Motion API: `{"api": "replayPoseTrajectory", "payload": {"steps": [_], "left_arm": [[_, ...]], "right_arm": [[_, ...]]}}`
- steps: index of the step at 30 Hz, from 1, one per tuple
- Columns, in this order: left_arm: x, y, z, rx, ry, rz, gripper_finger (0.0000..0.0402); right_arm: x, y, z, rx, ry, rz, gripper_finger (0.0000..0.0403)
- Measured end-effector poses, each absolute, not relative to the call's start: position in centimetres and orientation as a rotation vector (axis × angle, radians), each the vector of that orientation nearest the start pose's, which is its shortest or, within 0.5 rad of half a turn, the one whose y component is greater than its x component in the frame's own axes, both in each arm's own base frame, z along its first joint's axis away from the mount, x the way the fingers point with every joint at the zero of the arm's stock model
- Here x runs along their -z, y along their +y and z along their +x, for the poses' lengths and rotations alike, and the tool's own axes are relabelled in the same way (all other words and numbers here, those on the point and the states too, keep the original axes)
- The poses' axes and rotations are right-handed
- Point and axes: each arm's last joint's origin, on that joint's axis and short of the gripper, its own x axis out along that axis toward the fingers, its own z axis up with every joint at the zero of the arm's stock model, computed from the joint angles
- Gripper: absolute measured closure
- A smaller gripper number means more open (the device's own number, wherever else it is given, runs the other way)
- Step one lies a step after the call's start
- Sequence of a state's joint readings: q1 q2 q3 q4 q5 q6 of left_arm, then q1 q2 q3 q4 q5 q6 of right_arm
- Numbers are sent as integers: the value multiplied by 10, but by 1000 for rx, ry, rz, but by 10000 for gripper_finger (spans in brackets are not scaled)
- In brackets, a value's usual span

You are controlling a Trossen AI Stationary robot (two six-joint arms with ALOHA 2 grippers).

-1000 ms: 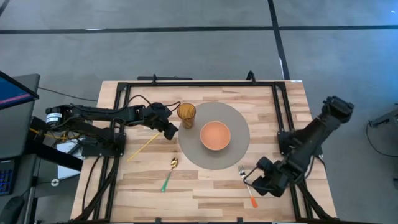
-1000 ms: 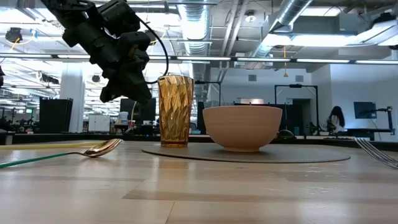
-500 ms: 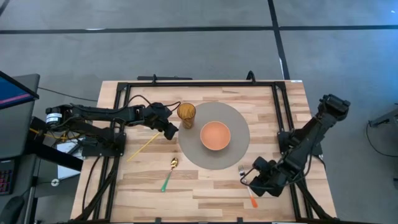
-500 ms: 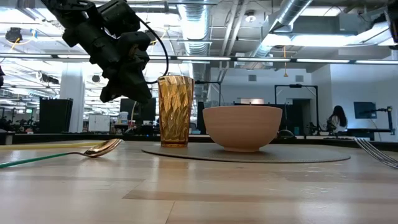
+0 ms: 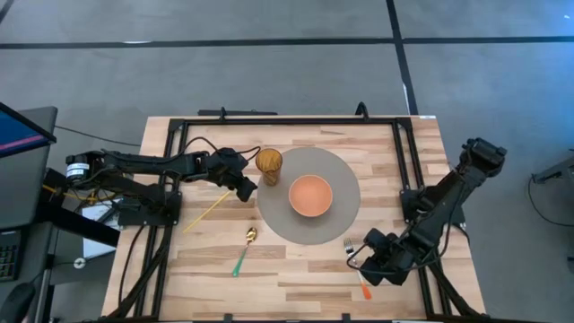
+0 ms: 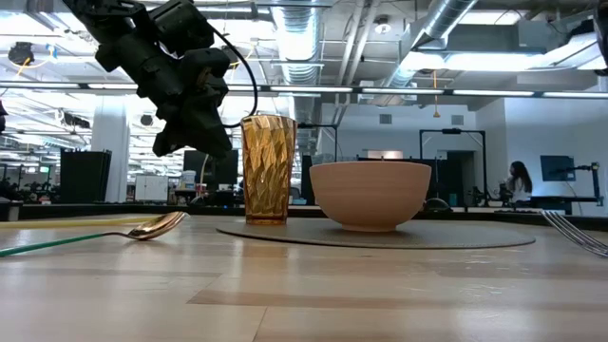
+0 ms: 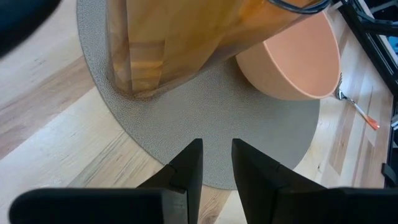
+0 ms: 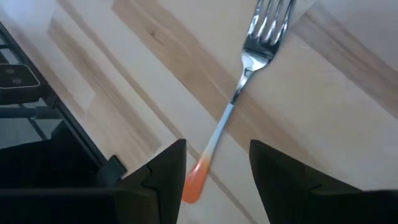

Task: Pick & Place Utensil
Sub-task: Put the orange silver fork into the light pink bowl

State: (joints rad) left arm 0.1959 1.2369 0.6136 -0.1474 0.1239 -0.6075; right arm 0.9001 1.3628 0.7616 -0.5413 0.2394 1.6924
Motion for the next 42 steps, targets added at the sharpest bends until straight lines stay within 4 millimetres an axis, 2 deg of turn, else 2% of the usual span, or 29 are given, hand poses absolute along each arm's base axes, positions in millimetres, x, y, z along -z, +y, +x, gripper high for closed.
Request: {"api": "replayPoseTrajectory", "payload": {"steps": [13,22,32,38,42], "left_arm": [[-191,43,233,-299,720,-700,315],[-191,43,233,-299,720,-700,315],[-192,43,233,-299,719,-699,315],[-191,43,233,-299,720,-699,315],[-192,43,233,-299,719,-699,315]], "right_arm": [[-184,182,154,382,1098,847,233],[-186,176,165,325,1059,760,233],[-185,176,165,325,1057,761,233],[-165,172,160,311,1039,813,233],[-162,174,162,260,1006,868,233]]}}
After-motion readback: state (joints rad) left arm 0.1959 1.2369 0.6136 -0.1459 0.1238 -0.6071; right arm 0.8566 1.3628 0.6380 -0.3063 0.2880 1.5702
